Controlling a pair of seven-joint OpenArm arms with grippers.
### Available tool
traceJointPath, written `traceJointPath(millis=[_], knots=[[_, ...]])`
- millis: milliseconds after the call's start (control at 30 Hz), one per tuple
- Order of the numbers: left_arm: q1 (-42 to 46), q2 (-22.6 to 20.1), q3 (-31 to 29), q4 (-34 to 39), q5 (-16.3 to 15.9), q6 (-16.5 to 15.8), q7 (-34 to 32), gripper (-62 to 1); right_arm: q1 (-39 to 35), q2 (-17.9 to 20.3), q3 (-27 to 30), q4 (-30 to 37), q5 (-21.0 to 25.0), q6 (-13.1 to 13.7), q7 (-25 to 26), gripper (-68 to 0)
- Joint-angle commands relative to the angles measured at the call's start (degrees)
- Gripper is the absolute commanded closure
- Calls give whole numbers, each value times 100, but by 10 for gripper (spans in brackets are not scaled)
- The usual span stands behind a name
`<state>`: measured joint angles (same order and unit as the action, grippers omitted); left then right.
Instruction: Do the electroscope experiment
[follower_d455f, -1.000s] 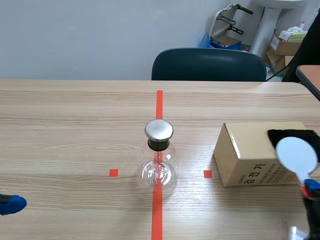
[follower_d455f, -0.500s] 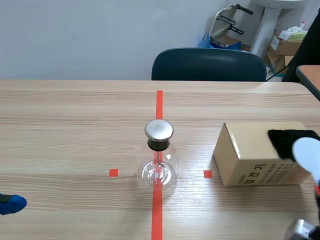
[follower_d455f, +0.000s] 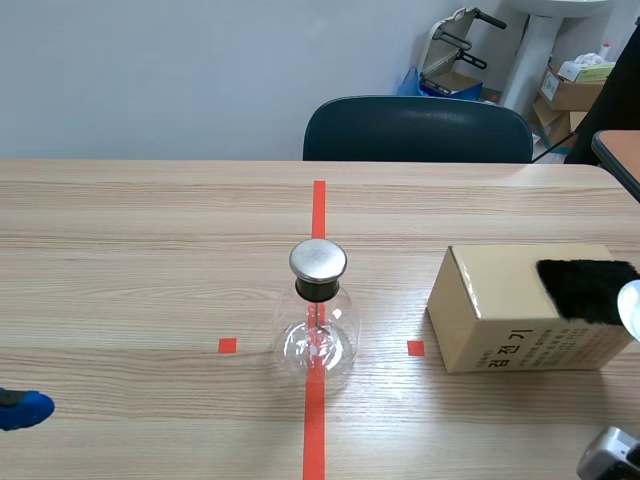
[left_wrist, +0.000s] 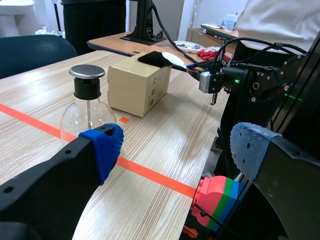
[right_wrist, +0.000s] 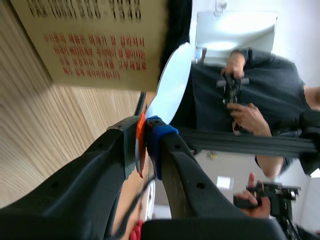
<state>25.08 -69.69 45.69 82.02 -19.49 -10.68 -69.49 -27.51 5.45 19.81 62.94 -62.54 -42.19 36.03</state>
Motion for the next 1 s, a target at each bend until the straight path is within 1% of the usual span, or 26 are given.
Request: traceJointPath(millis=[0,67,100,133,167,200,333,367,433,467,500,600,633,667,700,767,900,933,967], knots=[[-2,11,-28,133,4,-17,-101,-465,-9,74,13,9,-28,-236,643,-17],[-2,11,-28,133,4,-17,-101,-465,-11,72,13,9,-26,-236,1329,-17],[-2,11,-28,133,4,-17,-101,-465,-11,72,13,9,-24,-236,1526,-17],[-2,11,-28,133,4,-17,-101,-465,-13,72,13,9,-24,-238,1580,-17],[-2,11,-28,133,4,-17,-101,-465,-13,72,15,9,-11,-238,1493,-17],[-2,11,-28,133,4,-17,-101,-465,-13,72,17,9,-2,-238,1255,-17],[-2,11,-28,133,4,-17,-101,-465,-13,72,17,9,-4,-238,-144,-17],[-2,11,-28,133,4,-17,-101,-465,-13,72,17,9,-7,-238,-326,-17],[-2,11,-28,133,4,-17,-101,-465,-13,74,17,9,-11,-236,-365,-17],[-2,11,-28,133,4,-17,-101,-465,-11,74,17,9,-28,-234,-234,-17],[-2,11,-28,133,4,-17,-101,-465,-11,74,15,9,-28,-234,4,-17],[-2,11,-28,133,4,-17,-101,-465,-11,72,15,9,-28,-234,946,-17],[-2,11,-28,133,4,-17,-101,-465,-11,72,13,9,-28,-234,1163,-17],[-2,11,-28,133,4,-17,-101,-465,-11,70,11,9,-28,-234,1274,-17],[-2,11,-28,133,4,-17,-101,-465,-11,70,11,9,-26,-236,1281,-17],[-2,11,-28,133,4,-17,-101,-465,-13,72,15,9,-20,-236,984,-17],[-2,11,-28,133,4,-17,-101,-465,-13,72,17,9,-20,-236,-105,-17],[-2,11,-28,133,4,-17,-101,-465,-11,74,17,9,-20,-236,-249,-17],[-2,11,-28,133,4,-17,-101,-465,-11,74,17,9,-22,-234,-286,-17]])
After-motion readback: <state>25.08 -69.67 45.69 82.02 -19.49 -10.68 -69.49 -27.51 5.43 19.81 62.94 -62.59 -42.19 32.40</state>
